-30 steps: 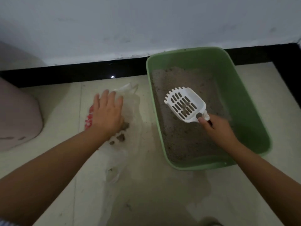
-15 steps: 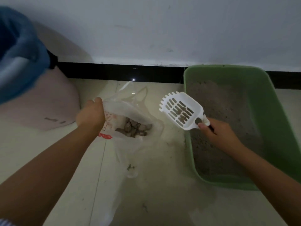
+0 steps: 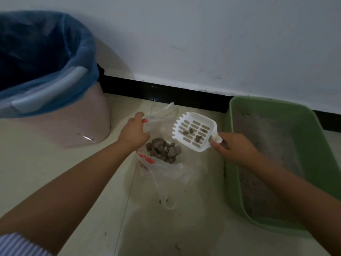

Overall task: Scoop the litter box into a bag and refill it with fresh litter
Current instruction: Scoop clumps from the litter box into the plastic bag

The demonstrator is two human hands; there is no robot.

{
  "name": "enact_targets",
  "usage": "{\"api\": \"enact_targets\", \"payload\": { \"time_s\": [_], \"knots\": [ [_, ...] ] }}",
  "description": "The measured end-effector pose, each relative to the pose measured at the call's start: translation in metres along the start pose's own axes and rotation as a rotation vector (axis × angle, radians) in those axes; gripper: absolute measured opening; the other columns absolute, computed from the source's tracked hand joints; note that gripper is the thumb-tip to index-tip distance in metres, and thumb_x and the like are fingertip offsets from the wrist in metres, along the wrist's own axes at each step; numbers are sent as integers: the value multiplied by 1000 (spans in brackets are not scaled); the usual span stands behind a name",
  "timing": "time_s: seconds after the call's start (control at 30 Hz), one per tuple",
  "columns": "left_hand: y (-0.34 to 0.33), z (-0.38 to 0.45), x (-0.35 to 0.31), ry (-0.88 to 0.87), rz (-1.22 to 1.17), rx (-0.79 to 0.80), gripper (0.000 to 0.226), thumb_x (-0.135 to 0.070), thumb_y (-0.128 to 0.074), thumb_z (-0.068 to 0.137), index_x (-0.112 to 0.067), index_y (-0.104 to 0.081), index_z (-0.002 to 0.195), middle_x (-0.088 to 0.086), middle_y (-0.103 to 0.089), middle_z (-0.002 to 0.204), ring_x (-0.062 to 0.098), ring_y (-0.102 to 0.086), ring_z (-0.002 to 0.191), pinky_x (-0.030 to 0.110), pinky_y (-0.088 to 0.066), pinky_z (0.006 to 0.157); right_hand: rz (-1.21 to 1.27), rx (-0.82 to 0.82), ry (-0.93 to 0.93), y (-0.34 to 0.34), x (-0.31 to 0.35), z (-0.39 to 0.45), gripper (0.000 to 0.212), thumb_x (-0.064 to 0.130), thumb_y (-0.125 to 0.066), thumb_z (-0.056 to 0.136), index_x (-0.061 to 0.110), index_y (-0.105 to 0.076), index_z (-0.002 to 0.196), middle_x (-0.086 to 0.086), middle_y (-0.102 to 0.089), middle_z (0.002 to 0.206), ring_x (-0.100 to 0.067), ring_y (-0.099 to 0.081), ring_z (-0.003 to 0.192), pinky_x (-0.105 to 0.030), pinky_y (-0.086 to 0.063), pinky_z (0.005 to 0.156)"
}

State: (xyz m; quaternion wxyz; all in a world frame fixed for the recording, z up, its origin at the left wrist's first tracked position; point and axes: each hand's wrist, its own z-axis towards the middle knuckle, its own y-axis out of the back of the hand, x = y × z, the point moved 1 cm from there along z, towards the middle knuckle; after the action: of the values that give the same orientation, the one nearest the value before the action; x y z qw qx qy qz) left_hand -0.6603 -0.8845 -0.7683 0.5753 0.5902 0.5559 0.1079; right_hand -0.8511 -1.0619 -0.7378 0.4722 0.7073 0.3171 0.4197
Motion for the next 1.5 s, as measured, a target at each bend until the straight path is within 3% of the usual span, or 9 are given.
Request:
{"api": "enact_targets", "payload": {
  "time_s": [0.2,0.3,0.57,0.7,0.83,1.0,1.13,1.27,1.5],
  "knots": [
    [0,5,6,-47,-110,7,70,-1,-58,81,-11,-27,143,19,-53,125,33,-54,110,31,-42,80,-529,-31,321,0,54,26,36,18,-66,81,1,-56,111,-18,-63,101,-32,-60,91,-35,-49,65],
    [3,8,17,-3,-162,-20,68,2,-55,82,-9,-28,142,21,-58,117,34,-57,105,30,-40,75,-598,75,267,-9,71,31,38,7,-45,89,4,-41,127,-13,-53,120,-29,-49,109,-35,-44,78],
    [3,2,40,-3,-65,-32,65,1,-53,82,-9,-30,141,19,-51,127,35,-52,114,37,-45,89,-491,-258,237,-9,39,18,25,2,-50,63,1,-70,78,-10,-63,58,-27,-56,49,-21,-42,40],
    [-1,-8,33,-68,161,-38,61,-5,-55,82,-12,-33,139,18,-42,130,35,-47,115,37,-43,90,-451,-216,-22,3,13,13,25,-10,-51,70,-6,-67,89,-22,-65,72,-35,-58,74,-35,-51,56],
    [-9,-15,20,-112,227,-31,58,-5,-55,82,-14,-37,137,17,-36,134,33,-42,120,38,-40,95,-423,-34,-156,-10,-9,7,40,18,-29,91,4,-54,118,-18,-62,108,-30,-49,106,-30,-37,69],
    [-14,-16,9,-62,157,55,46,-5,-57,83,-5,-41,127,18,-34,134,34,-47,114,34,-41,91,-209,3,-225,-7,-18,4,25,9,-42,94,6,-60,110,-17,-64,103,-28,-57,92,-26,-43,66],
    [-15,-16,-2,-75,68,72,18,-10,-60,84,-8,-48,96,14,-48,106,27,-50,94,23,-33,66,131,-69,-260,20,-29,-11,22,11,-48,94,13,-57,74,-8,-55,67,-18,-45,59,-19,-31,46],
    [-24,-16,-14,-98,130,154,22,-14,-57,88,-10,-42,103,16,-57,103,23,-48,85,27,-34,66,-117,-166,-377,37,-58,-35,36,6,-46,92,3,-50,128,-26,-63,105,-36,-61,90,-38,-47,73],
    [-25,-9,-15,30,548,139,32,-24,-45,94,-9,-52,121,13,-57,120,27,-55,108,34,-45,83,21,249,-702,-15,-78,-66,48,17,-50,93,-2,-37,135,-17,-49,135,-29,-51,119,-34,-42,98]
  ]
}}
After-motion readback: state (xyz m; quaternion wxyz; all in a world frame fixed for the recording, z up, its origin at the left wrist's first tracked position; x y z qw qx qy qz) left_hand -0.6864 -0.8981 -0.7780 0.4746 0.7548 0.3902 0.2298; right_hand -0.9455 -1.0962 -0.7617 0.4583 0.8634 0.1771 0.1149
